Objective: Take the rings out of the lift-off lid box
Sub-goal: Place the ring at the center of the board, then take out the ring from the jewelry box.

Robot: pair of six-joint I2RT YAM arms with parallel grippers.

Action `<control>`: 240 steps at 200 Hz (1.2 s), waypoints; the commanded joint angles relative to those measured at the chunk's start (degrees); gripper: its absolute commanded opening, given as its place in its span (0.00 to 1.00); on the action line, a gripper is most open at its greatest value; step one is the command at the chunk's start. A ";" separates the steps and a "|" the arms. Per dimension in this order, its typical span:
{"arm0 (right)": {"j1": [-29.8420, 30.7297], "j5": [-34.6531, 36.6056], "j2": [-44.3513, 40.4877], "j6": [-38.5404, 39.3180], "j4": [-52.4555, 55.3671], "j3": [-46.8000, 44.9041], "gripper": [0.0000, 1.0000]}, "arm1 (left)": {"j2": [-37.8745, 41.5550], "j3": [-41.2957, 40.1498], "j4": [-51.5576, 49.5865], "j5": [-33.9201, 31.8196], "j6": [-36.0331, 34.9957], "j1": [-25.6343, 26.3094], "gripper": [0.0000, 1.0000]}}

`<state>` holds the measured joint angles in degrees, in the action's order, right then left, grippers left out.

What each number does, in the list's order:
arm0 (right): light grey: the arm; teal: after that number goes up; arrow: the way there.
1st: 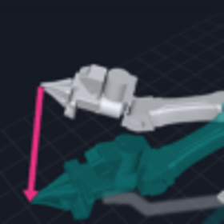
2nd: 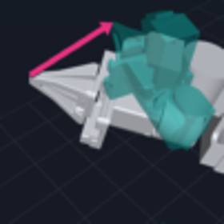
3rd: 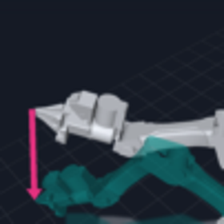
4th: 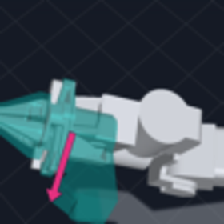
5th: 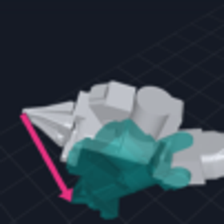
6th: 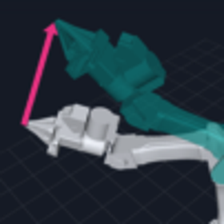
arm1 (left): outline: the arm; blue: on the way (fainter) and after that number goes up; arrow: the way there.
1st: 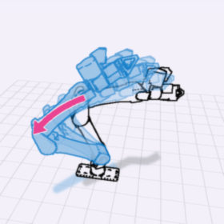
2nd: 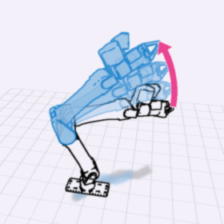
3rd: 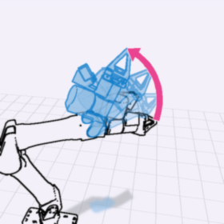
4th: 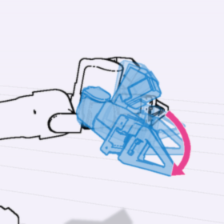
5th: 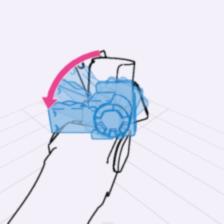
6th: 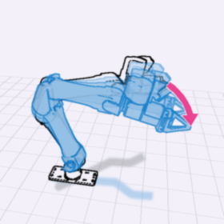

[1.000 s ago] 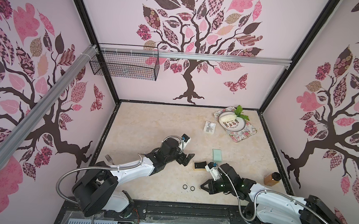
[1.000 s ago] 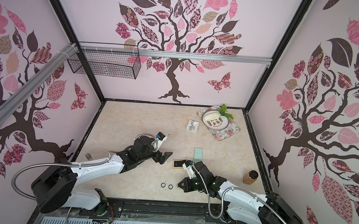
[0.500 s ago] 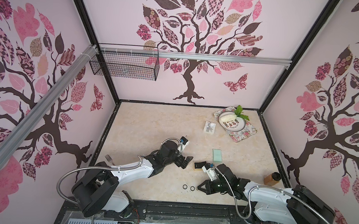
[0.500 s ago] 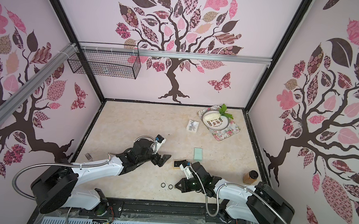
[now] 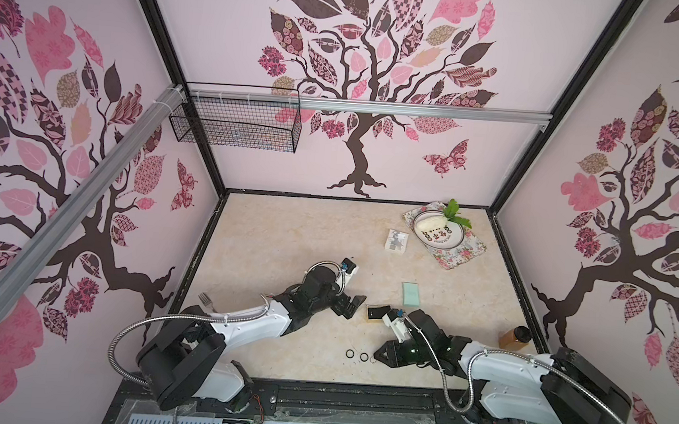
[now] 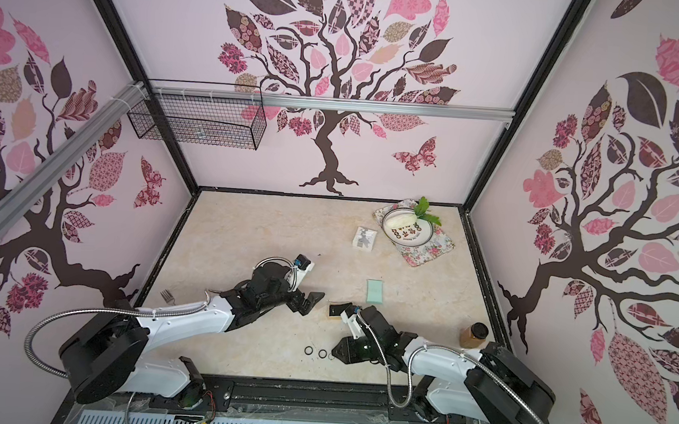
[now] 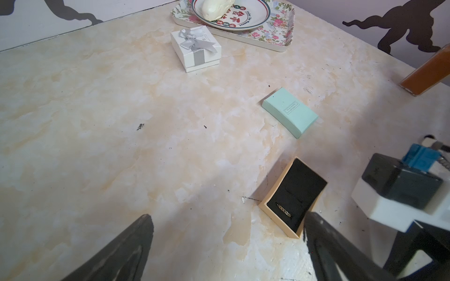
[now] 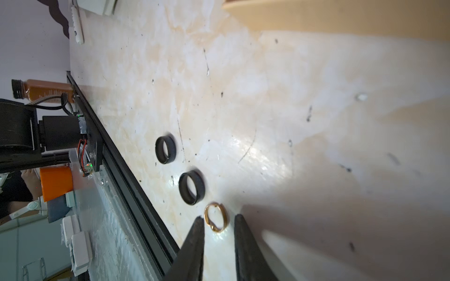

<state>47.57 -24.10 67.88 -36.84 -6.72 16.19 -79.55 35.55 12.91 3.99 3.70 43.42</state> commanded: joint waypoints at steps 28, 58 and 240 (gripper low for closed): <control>0.15 9.85 -7.56 6.47 20.00 12.39 0.57 | 0.89 -1.56 0.47 0.24 -0.24 -1.14 0.98; -1.78 15.26 -8.76 9.51 23.06 18.20 1.00 | 1.66 -1.62 -0.04 0.30 -0.51 -1.70 0.98; -5.06 14.52 17.44 11.97 17.40 28.61 0.24 | 1.05 -2.80 0.67 1.54 -0.09 -2.57 0.98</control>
<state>42.13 -8.82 83.35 -24.08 11.88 43.13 -77.91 33.63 12.32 4.67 3.53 41.12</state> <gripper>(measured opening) 0.250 0.982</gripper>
